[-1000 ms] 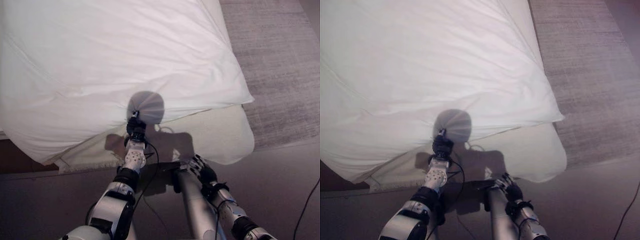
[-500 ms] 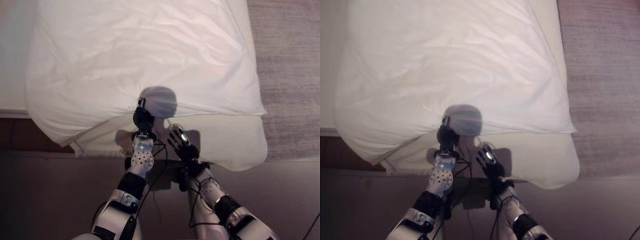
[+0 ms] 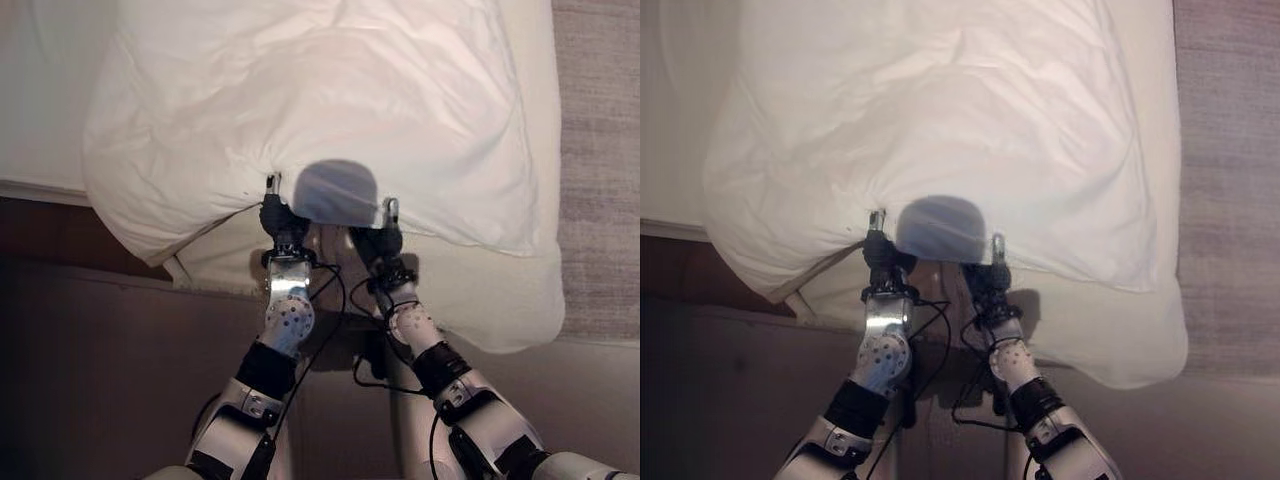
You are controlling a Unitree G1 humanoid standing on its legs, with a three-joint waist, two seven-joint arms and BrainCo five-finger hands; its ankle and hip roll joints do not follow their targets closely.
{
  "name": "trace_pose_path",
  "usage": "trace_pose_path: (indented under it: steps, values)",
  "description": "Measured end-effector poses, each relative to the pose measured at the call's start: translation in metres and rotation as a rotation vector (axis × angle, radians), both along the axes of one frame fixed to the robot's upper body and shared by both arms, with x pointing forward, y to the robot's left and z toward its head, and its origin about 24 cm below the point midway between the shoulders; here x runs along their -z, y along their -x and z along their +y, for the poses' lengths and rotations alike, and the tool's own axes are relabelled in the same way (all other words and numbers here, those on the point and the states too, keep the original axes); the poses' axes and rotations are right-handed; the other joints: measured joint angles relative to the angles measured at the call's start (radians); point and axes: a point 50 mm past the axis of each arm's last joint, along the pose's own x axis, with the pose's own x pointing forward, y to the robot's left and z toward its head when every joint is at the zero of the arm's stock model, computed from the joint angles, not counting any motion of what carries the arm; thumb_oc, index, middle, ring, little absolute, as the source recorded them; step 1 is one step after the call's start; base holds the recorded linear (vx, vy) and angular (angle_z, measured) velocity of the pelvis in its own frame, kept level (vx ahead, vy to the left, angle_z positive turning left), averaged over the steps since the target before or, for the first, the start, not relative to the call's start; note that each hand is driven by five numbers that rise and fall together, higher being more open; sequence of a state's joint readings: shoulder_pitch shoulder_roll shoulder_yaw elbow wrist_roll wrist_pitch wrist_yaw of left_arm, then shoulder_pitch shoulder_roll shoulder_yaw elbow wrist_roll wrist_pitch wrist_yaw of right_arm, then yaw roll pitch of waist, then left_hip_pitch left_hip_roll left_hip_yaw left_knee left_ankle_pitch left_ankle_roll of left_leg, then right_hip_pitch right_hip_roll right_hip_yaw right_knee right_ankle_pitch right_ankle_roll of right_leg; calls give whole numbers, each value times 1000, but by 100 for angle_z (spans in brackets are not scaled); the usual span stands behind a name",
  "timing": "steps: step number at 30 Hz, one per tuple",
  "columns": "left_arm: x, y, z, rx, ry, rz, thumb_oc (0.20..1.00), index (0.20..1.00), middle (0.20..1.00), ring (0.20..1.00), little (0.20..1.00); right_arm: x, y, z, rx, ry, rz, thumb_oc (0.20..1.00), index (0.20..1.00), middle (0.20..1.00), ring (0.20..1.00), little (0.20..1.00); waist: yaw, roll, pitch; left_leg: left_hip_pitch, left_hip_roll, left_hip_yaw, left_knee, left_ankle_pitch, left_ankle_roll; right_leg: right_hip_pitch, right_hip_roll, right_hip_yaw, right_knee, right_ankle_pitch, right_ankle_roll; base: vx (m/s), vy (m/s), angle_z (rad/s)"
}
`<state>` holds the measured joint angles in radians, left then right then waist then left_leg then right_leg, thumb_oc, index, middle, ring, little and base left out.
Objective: Make the bed
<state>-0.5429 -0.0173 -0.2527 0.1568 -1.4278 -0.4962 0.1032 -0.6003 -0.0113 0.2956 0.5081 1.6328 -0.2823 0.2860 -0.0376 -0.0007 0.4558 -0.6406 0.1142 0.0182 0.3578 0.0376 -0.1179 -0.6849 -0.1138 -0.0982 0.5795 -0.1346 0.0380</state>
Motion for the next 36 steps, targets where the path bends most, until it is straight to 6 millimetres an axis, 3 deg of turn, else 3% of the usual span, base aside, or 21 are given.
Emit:
trace_pose_path:
  steps: [6,12,24,33,36]
  values:
    - [-4,2,-1,-11,-25,-10,200,200,200,200,200,-17,-4,-20,116,-71,-40,1000,1000,1000,1000,1000,-2,15,8,-1,-8,-7,-15,8,0,-3,-8,-5,-1,-4,3,10,10,4]
    - [-2,4,3,-30,-71,-13,200,200,200,200,200,-19,-7,-41,218,-105,-33,1000,1000,1000,1000,1000,-1,15,8,-4,-12,-8,-21,8,0,-8,-13,-7,-1,-8,3,15,7,2]
    - [-5,5,11,-52,-123,-6,200,200,200,200,200,-10,-19,-75,332,-79,158,1000,1000,1000,1000,1000,-2,15,8,-13,-12,-8,-20,8,1,-18,-13,-6,1,-9,1,0,0,0]
    - [-16,7,28,-117,-154,-48,200,200,200,200,200,-4,-23,-133,487,-33,238,1000,1000,1000,1000,1000,-4,15,8,-14,-12,-5,-19,8,0,-21,-13,-3,2,-8,0,0,0,0]
    - [-18,8,33,-129,-162,-49,200,200,200,200,200,-3,-22,-142,518,-42,246,1000,1000,1000,1000,1000,-5,15,8,-14,-11,-4,-17,8,0,-21,-12,-3,5,-8,0,0,0,0]
